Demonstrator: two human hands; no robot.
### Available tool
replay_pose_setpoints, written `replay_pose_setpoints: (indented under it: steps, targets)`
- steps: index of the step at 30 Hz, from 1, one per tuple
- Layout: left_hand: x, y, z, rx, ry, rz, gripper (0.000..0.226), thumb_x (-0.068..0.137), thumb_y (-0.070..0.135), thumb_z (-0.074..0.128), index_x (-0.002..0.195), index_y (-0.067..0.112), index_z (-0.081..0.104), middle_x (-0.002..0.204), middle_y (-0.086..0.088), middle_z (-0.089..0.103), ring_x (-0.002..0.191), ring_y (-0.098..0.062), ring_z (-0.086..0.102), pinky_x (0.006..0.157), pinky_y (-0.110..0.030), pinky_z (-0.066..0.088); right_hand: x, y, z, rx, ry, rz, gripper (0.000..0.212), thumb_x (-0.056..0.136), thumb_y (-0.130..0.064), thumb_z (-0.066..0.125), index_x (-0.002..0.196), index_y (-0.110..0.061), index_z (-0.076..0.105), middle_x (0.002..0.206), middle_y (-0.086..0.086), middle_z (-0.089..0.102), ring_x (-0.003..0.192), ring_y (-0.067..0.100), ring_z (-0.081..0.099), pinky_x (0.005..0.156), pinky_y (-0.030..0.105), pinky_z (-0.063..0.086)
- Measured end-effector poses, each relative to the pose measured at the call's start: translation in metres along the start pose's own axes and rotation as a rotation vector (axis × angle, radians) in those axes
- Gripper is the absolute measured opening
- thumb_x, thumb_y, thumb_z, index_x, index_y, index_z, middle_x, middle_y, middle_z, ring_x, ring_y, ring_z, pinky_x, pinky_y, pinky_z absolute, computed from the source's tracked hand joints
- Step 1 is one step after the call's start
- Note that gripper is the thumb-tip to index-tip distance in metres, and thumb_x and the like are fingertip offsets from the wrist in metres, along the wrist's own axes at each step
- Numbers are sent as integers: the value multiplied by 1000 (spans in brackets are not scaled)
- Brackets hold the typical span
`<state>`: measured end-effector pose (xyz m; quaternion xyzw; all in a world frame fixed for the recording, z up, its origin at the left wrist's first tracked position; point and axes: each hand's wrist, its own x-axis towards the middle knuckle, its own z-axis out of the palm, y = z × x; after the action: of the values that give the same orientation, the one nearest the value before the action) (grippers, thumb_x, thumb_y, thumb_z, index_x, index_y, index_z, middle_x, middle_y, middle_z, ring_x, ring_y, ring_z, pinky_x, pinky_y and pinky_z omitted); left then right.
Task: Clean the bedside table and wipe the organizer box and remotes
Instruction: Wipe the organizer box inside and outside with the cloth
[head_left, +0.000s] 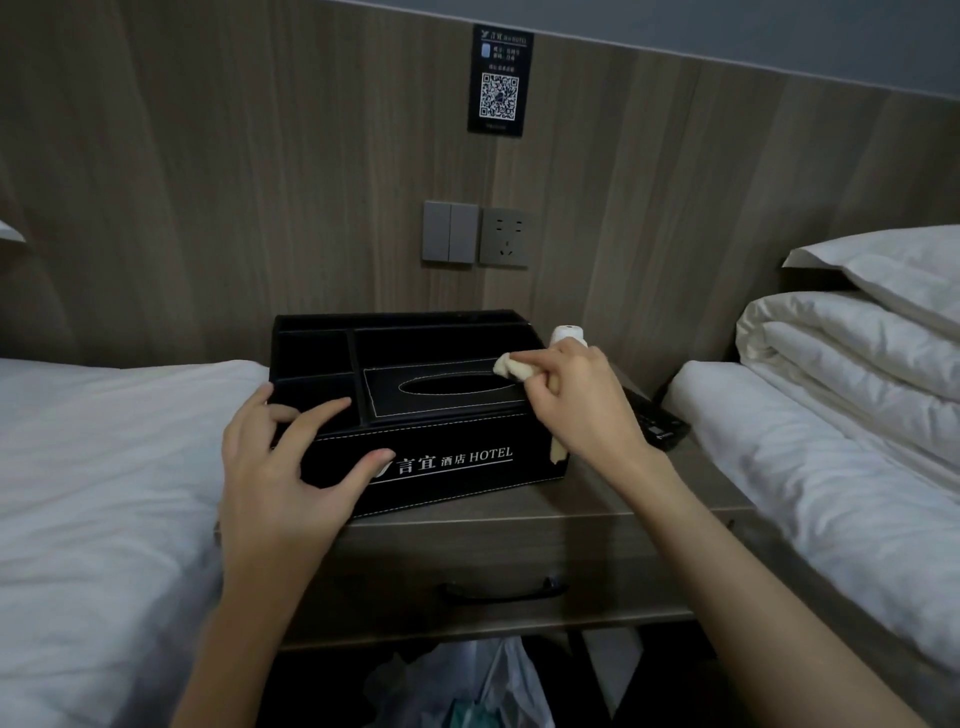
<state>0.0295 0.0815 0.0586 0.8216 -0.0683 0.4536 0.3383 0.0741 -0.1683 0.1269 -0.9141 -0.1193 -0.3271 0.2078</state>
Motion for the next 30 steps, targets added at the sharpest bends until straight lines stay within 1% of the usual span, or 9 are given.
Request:
replay_pose_setpoints:
  steps: [2,4,9,12,16,20,24,28,30]
  targets:
    - [0,0,0,-12,7,11,52,67,45,76,111,18,70,98,-9,53,127,-32,42,106,-8,18,-8,-8,0,-24,63,-7,31,88,-10,51,108,-17,74,89,9,64,76,14,40,85,35,40]
    - [0,1,1,-29,13,21,52,68,44,80,112,17,70,98,-8,51,128,-32,41,107,-9,18,-12,-14,-1,-41,49,-55,35,82,-11,48,104,-14,75,86,10,69,75,19,53,86,37,41]
    - [-1,-1,4,-70,32,24,55,69,45,81,115,17,68,100,2,45,131,-29,39,110,-13,20,-14,-25,-1,51,-68,-67,39,82,-5,51,110,-19,74,102,-3,74,99,23,62,99,34,42]
    - [-1,-3,5,-74,44,47,58,71,53,70,116,17,67,100,1,47,131,-29,40,111,-19,24,-18,-39,0,163,-81,-84,39,81,-4,51,111,-15,73,104,-4,74,103,20,65,102,34,43]
    - [1,-3,6,-59,47,48,60,71,54,66,117,16,67,100,-9,52,129,-31,41,110,-21,24,-24,-63,3,186,-154,-122,40,88,-7,52,122,-22,67,117,-7,69,111,18,49,91,9,29]
    - [1,-2,5,-68,40,44,60,71,53,67,118,16,66,101,-8,52,129,-31,41,111,-17,21,-30,-75,5,249,-235,-218,40,89,-8,55,126,-23,64,130,-5,61,106,13,37,91,9,28]
    - [0,-1,3,-81,18,16,62,70,48,77,121,16,64,112,-9,53,132,-28,39,111,-13,19,-32,-68,-15,419,-266,-275,40,85,-8,58,118,-26,69,123,-12,66,104,-4,46,94,11,35]
    - [-1,3,-3,-138,-4,-17,65,69,37,78,127,15,60,129,-6,47,135,-18,36,112,-14,22,-22,-45,-30,347,-83,-104,49,85,-12,52,130,-29,59,112,-21,62,109,10,46,91,6,32]
    - [0,2,-10,-169,-4,-20,66,68,33,79,129,15,59,134,-6,43,133,-14,37,112,-14,25,-20,-34,-23,218,-126,42,54,88,-12,51,142,-23,46,126,-8,57,114,13,33,96,12,27]
